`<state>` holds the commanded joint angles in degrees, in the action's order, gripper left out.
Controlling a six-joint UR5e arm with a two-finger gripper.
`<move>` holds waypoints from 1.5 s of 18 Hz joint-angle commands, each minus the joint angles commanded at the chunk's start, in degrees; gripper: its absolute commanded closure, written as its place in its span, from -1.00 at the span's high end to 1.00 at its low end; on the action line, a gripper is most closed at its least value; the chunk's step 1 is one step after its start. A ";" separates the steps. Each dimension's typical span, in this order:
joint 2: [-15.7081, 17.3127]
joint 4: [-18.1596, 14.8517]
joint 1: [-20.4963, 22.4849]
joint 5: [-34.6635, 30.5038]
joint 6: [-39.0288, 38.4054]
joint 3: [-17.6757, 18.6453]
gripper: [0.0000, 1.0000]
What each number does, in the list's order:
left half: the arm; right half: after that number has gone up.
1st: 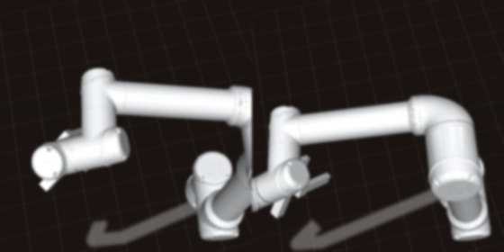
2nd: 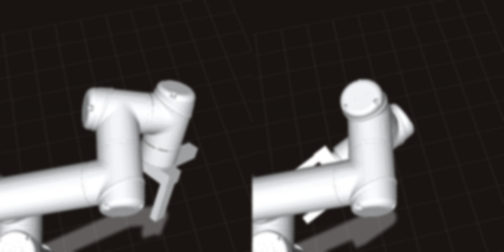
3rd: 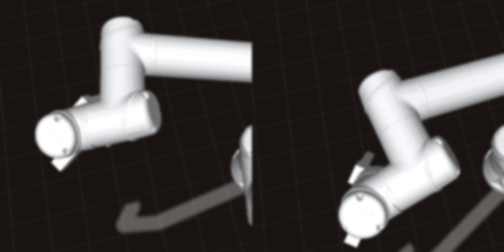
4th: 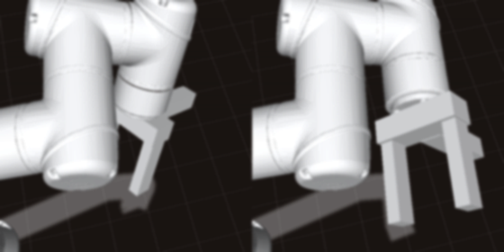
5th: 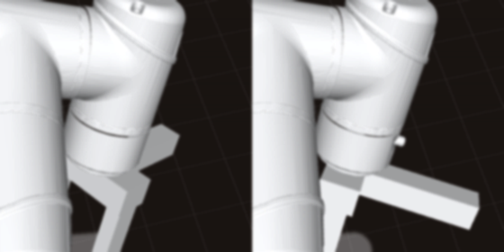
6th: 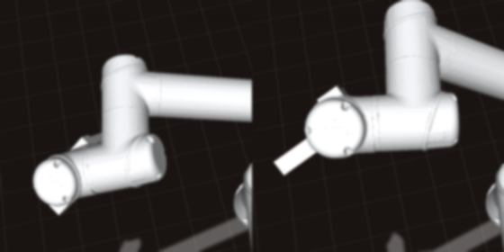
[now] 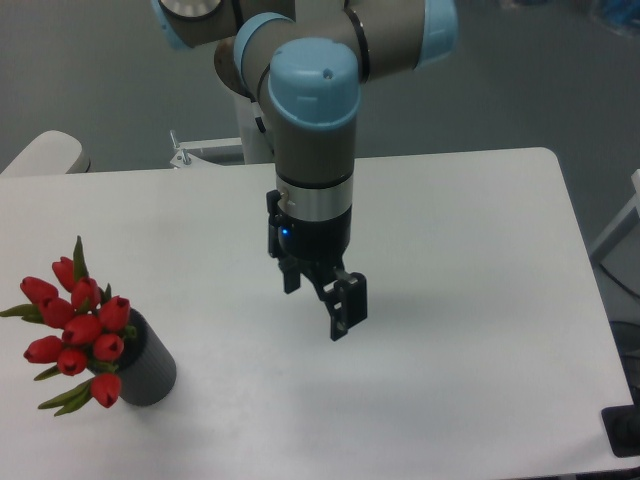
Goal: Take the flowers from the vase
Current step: 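Open the gripper and swing it toward the red tulips in the vase, then lower the open gripper around the tulip stems above the vase rim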
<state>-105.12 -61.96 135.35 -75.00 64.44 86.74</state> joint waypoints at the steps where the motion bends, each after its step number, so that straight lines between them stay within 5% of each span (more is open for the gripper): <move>1: 0.44 0.00 0.52 2.81 -1.58 0.79 1.00; 7: 1.41 1.14 4.39 21.96 -5.99 7.38 1.00; 12: 1.41 11.94 5.45 37.97 -6.61 16.08 1.00; 18: 1.15 12.83 3.44 39.22 -6.69 17.50 1.00; 27: -2.63 20.13 -0.79 39.22 -6.61 17.50 1.00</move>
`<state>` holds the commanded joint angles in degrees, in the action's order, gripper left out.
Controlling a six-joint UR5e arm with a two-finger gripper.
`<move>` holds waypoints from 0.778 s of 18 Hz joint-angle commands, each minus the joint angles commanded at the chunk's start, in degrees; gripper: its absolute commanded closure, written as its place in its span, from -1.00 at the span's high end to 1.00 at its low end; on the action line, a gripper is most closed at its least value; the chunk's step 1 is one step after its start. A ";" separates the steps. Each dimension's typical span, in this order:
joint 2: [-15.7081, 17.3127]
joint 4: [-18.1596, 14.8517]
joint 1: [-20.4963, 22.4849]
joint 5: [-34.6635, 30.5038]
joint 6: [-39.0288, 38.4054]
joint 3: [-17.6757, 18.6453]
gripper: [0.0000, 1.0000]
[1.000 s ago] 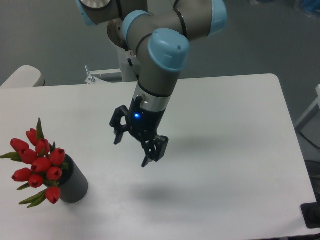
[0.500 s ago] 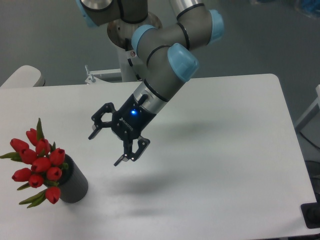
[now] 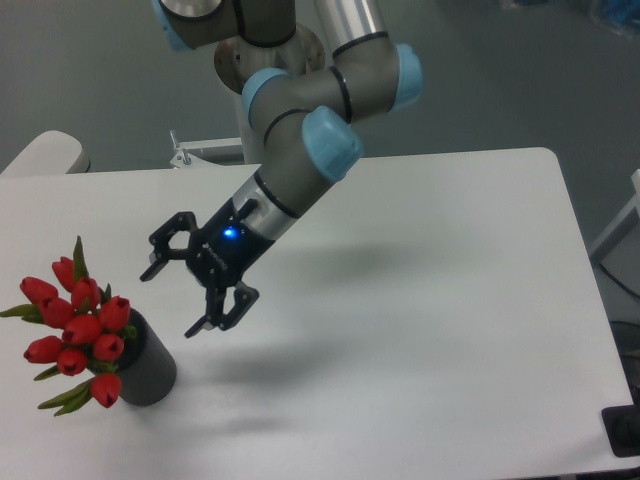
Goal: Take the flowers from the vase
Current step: 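Lower the open gripper around the tulip stems above the vase rim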
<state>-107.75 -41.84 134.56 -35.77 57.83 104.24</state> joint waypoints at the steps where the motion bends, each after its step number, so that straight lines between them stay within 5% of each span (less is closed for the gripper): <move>1: -0.18 0.09 -0.09 0.00 0.09 -0.09 1.00; 14: -3.43 0.35 -4.22 0.00 -0.61 -2.81 1.00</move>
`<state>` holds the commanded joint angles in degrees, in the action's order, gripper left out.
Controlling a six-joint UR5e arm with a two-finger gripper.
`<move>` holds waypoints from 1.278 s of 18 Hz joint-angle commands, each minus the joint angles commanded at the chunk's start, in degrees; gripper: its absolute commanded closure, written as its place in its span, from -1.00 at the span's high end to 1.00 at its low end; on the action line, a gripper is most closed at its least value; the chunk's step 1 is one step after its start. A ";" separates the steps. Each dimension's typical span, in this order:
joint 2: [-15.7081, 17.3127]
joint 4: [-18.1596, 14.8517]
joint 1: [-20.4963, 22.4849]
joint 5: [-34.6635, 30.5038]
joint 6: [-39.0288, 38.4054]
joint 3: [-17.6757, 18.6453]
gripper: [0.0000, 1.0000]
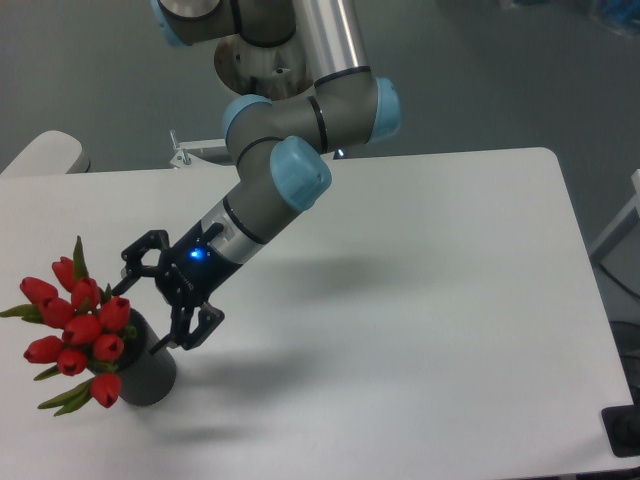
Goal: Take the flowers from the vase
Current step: 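Lower the open gripper around the tulip stems above the vase rim, then close the gripper on the bunch of tulip stems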
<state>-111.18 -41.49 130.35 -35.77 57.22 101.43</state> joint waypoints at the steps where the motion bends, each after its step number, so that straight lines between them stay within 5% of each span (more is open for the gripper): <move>1: -0.01 0.00 -0.09 0.00 0.00 -0.18 1.00; 12: -1.06 0.44 -1.06 0.00 -0.09 -0.70 0.99; 18: -1.06 0.70 -1.15 0.09 -0.18 -0.79 0.55; 23: -1.06 1.58 -1.50 0.26 -0.18 -0.70 0.52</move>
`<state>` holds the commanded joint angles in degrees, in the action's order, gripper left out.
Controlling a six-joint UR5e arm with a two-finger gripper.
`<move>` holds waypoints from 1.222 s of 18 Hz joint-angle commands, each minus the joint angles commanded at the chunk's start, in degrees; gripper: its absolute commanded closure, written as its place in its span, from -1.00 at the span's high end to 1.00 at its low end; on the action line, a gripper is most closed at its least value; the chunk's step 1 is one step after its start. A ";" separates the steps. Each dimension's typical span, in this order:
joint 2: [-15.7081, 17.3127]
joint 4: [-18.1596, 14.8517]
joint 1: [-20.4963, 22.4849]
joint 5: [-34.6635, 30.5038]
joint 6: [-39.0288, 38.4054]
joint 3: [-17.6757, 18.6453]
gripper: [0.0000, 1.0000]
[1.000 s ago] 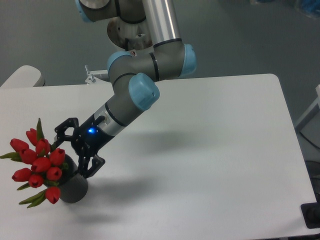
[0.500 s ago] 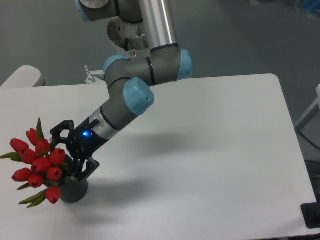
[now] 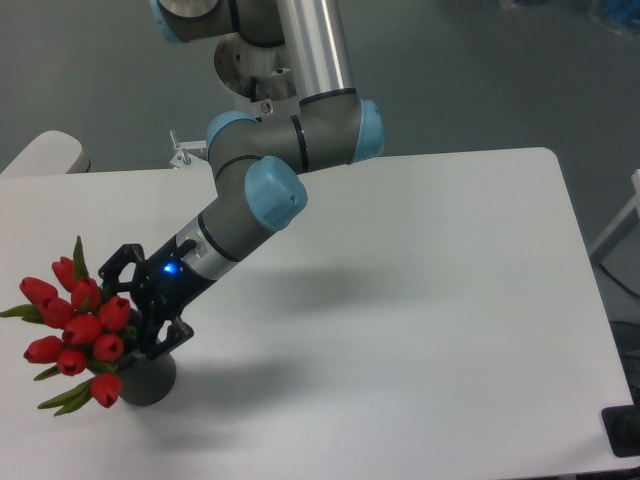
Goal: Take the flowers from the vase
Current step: 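Close the gripper on the bunch of tulip stems, then lift the gripped tulips straight up out of the grey vase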
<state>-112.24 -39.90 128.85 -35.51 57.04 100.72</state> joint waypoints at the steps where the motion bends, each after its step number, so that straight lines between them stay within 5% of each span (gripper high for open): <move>1: 0.00 0.00 -0.18 0.00 0.00 0.00 0.52; 8: 0.00 0.09 -0.35 0.00 0.09 -0.09 0.51; 16: 0.18 0.09 -0.27 -0.09 0.09 -0.26 -0.04; 22: 0.44 0.09 -0.27 0.00 0.09 -0.26 -0.14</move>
<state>-111.80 -39.81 128.58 -35.51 57.13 100.46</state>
